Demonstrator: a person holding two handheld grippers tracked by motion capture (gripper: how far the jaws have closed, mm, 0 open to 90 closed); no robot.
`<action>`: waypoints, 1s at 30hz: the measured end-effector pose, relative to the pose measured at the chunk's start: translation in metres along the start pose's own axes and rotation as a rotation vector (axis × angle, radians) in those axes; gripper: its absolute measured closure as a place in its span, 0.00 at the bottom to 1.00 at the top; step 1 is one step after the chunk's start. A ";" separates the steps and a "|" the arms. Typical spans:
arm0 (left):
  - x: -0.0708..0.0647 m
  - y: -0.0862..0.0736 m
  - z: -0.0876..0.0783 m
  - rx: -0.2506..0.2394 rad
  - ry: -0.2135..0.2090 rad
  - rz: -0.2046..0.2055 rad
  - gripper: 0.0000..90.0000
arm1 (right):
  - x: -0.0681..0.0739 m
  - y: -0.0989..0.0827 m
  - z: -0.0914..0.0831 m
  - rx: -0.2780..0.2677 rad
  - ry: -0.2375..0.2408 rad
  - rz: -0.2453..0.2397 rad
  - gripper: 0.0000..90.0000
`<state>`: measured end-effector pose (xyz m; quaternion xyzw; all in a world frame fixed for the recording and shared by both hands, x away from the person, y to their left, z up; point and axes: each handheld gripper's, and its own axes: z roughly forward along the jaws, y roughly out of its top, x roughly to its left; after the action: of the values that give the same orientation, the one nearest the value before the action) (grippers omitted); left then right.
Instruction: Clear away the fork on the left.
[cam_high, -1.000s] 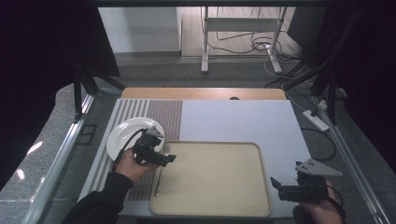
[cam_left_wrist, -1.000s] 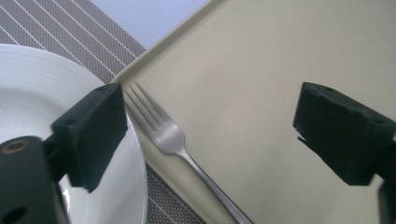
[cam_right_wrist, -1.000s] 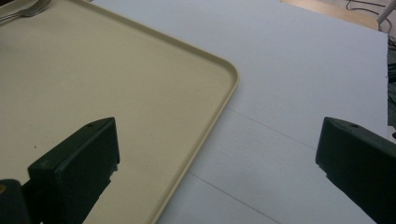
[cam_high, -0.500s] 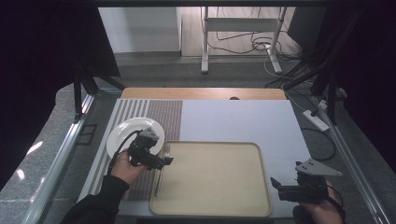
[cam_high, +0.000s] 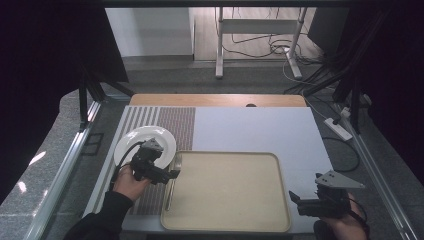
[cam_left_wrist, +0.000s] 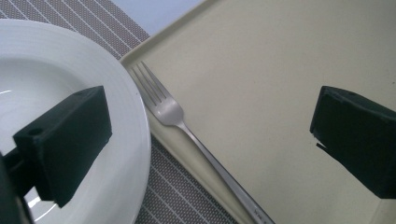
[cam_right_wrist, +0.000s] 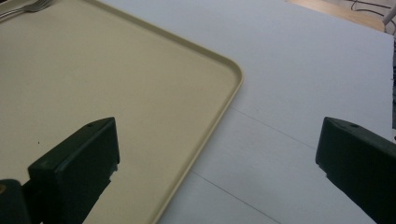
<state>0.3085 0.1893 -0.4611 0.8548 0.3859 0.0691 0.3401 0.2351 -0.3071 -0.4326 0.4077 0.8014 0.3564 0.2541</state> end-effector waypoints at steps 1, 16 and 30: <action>0.000 -0.001 -0.001 -0.004 -0.001 -0.001 0.00 | 0.000 0.000 0.000 0.005 0.006 -0.004 0.00; 0.002 -0.023 -0.017 -0.089 -0.013 -0.059 0.00 | 0.002 0.000 0.001 0.016 0.001 -0.022 0.00; 0.002 -0.051 -0.038 -0.112 0.023 -0.112 0.00 | 0.002 0.001 0.001 0.016 0.002 -0.021 0.00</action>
<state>0.2644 0.2350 -0.4651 0.8107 0.4327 0.0813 0.3860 0.2352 -0.3047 -0.4332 0.4012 0.8086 0.3476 0.2537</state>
